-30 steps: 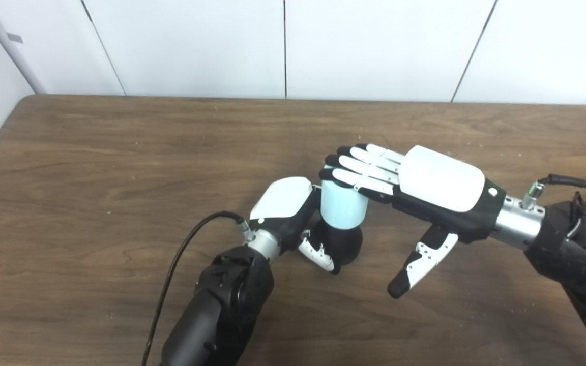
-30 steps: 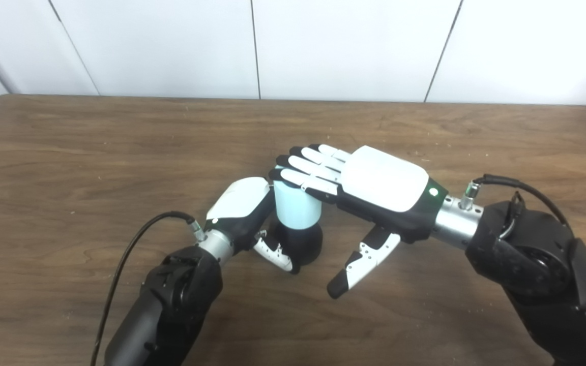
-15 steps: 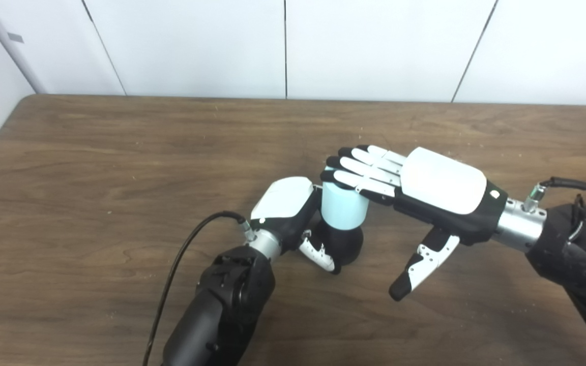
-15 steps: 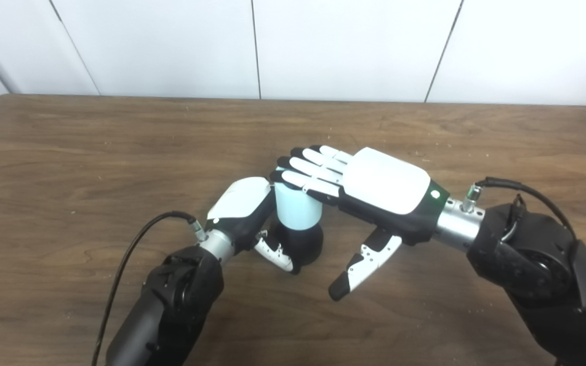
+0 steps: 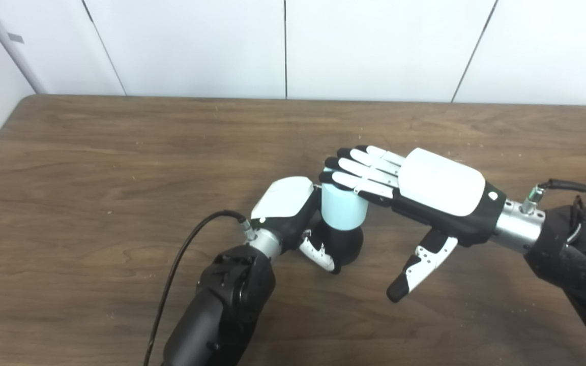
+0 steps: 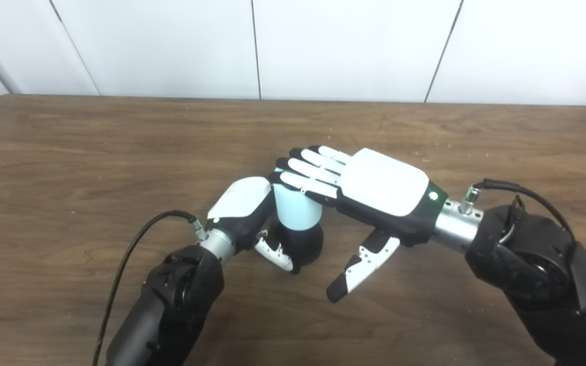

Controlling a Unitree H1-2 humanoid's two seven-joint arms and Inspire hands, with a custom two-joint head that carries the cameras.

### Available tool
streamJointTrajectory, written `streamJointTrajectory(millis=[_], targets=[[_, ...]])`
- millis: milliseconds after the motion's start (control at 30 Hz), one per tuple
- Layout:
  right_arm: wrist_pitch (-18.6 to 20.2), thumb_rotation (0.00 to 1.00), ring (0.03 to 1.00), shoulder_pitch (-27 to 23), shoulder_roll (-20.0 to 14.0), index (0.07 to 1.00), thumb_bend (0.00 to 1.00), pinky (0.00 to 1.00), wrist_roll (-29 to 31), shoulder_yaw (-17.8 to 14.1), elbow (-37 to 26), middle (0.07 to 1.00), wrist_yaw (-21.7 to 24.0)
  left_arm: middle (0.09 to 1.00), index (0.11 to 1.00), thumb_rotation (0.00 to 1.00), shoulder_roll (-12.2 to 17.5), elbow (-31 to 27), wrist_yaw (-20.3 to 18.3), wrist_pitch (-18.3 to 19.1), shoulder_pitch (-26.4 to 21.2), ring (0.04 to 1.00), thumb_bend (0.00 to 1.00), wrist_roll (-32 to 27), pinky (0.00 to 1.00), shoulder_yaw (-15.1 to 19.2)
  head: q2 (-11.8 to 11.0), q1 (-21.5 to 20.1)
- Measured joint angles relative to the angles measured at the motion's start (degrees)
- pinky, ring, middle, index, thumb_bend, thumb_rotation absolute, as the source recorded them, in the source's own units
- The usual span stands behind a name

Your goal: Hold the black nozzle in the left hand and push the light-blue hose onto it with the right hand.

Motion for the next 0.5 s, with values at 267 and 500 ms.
streamJointTrajectory(millis=[267,500], targets=[[-0.1,1.00,1.000,0.1,-0.5,0.961,0.71,1.00,-0.2,0.3,0.0,0.991,-0.6,0.495,0.484,0.00,-0.1,0.0,-0.3,0.0,0.0,0.831,0.52,0.1,1.00,0.1,0.2,0.0],[0.0,1.00,1.000,0.6,-1.6,0.962,0.71,1.00,-0.1,0.7,0.0,0.992,-1.3,0.545,0.451,0.00,-0.1,0.0,-0.4,0.0,-0.1,0.838,0.51,0.2,1.00,0.0,0.4,0.1]])
